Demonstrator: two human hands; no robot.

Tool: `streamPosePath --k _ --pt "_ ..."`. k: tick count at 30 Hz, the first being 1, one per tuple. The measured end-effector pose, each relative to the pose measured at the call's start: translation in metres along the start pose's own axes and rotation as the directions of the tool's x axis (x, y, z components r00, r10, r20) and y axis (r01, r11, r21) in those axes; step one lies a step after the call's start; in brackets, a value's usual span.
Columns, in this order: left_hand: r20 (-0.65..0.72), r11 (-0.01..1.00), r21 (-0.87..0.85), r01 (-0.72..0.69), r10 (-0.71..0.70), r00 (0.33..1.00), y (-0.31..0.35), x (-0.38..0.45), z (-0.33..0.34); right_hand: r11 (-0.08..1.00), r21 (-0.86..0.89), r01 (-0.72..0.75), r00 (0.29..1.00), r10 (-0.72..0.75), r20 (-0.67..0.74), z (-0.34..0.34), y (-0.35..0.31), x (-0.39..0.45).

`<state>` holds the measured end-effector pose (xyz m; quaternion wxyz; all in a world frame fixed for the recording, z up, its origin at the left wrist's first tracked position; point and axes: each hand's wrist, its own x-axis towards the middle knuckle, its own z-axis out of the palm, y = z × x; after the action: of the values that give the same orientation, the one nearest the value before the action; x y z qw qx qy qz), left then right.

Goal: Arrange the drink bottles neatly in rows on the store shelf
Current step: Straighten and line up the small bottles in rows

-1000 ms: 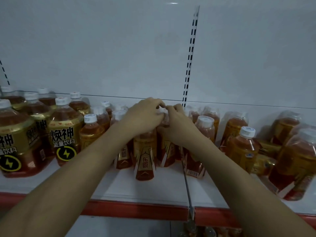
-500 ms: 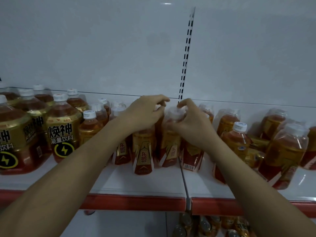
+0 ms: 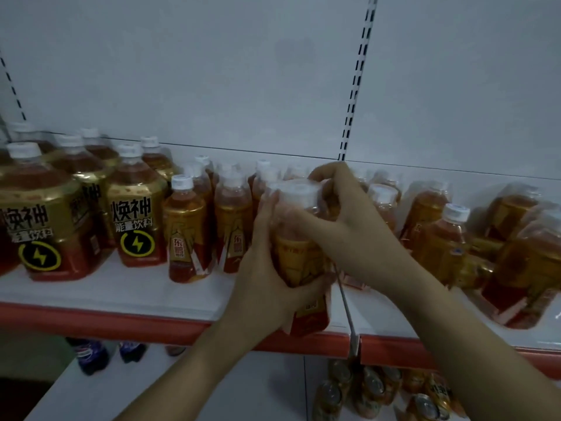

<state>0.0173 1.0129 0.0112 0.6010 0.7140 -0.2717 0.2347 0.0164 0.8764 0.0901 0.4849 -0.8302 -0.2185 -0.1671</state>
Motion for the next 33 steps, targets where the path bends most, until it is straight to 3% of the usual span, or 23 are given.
streamPosePath --k 5,7,9,11,16,20,24,26,29,33 --pt "-0.081 1.000 0.015 -0.016 0.017 0.997 -0.022 -0.004 -0.046 0.975 0.221 0.011 0.989 -0.044 0.143 0.036 0.006 0.004" --pt "-0.076 0.993 0.116 -0.005 0.014 0.997 -0.033 -0.003 -0.063 0.968 0.245 0.048 0.999 -0.050 0.000 0.055 0.018 0.000" --pt "-0.071 0.964 0.265 -0.020 0.040 0.997 -0.044 -0.004 -0.075 0.985 0.161 0.064 0.966 -0.021 -0.257 0.069 0.042 -0.001" --pt "-0.086 0.960 0.281 0.006 0.019 0.996 -0.051 -0.005 -0.081 0.997 0.072 -0.021 0.928 0.046 -0.369 0.078 0.066 0.002" --pt "-0.085 0.958 0.285 -0.001 0.026 0.996 -0.064 0.009 -0.078 0.972 0.159 -0.176 0.959 0.205 -0.196 0.100 0.094 0.009" --pt "-0.123 0.976 0.208 0.060 -0.035 0.992 -0.082 0.012 -0.073 0.957 0.213 -0.197 0.958 0.234 -0.166 0.107 0.103 0.012" --pt "-0.186 0.944 0.318 0.087 -0.028 0.982 -0.085 0.007 -0.064 0.959 0.222 -0.177 0.964 0.214 -0.157 0.106 0.107 0.010" --pt "-0.214 0.912 0.407 0.050 0.042 0.976 -0.086 0.004 -0.059 0.963 0.213 -0.165 0.963 0.204 -0.174 0.106 0.108 0.010" --pt "-0.205 0.837 0.535 -0.115 0.260 0.944 -0.083 -0.001 -0.054 0.965 0.222 -0.142 0.968 0.183 -0.173 0.103 0.109 0.009" --pt "-0.122 0.791 0.535 -0.296 0.419 0.900 -0.069 0.000 -0.052 0.969 0.219 -0.118 0.971 0.159 -0.179 0.089 0.111 -0.001"
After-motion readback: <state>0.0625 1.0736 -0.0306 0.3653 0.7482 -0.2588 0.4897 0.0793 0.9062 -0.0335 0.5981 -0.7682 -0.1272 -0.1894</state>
